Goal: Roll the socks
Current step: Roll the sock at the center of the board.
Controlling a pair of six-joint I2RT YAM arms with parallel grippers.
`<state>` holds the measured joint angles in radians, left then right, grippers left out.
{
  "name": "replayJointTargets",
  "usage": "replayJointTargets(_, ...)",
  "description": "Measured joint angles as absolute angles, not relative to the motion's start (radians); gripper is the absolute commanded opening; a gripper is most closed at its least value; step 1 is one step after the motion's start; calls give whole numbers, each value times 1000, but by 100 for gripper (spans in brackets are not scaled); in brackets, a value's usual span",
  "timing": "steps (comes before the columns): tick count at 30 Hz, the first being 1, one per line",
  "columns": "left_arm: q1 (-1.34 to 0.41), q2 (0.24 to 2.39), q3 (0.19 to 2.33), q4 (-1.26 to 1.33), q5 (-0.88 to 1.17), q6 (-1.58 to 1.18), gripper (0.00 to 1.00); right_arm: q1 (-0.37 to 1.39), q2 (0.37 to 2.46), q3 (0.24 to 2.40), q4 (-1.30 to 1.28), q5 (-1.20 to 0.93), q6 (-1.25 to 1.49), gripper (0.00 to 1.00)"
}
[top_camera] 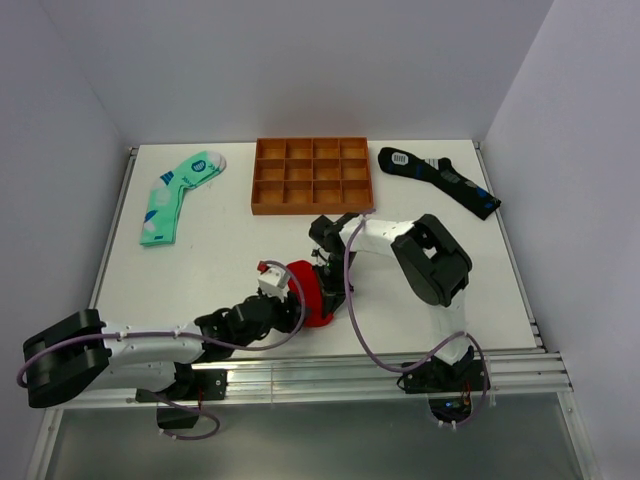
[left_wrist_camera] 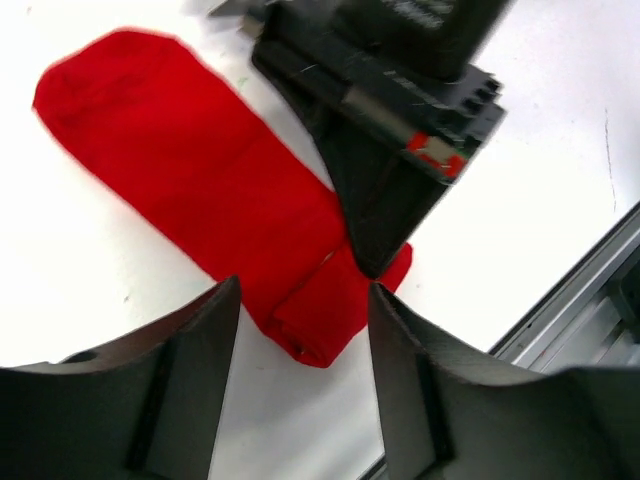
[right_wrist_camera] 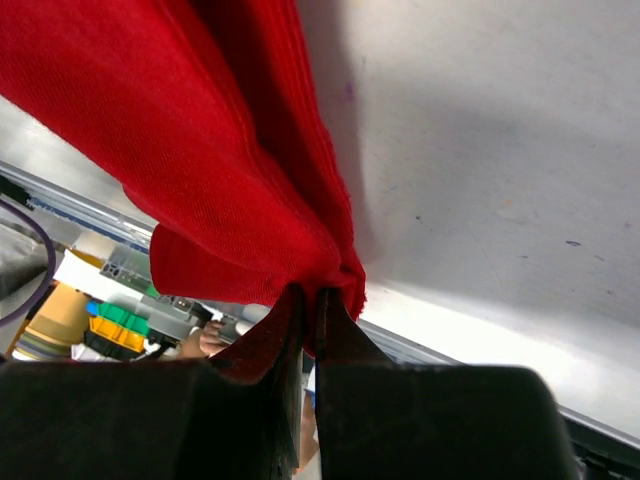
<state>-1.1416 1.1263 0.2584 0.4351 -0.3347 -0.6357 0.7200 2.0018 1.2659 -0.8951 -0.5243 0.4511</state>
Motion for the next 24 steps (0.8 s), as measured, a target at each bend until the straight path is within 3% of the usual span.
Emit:
replayJointTargets(6, -1202, 1136, 285, 439, -366, -528, 46, 720, 2029, 1303, -944, -516, 435, 0)
replayJointTargets(15, -1280, 1182, 321, 407, -355, -360, 60, 720, 2066, 1366, -1016, -490, 402, 0)
replayJointTargets(24, -1280, 1318, 456, 330, -299, -244, 55, 719, 2069, 1375, -1033, -472, 384, 0)
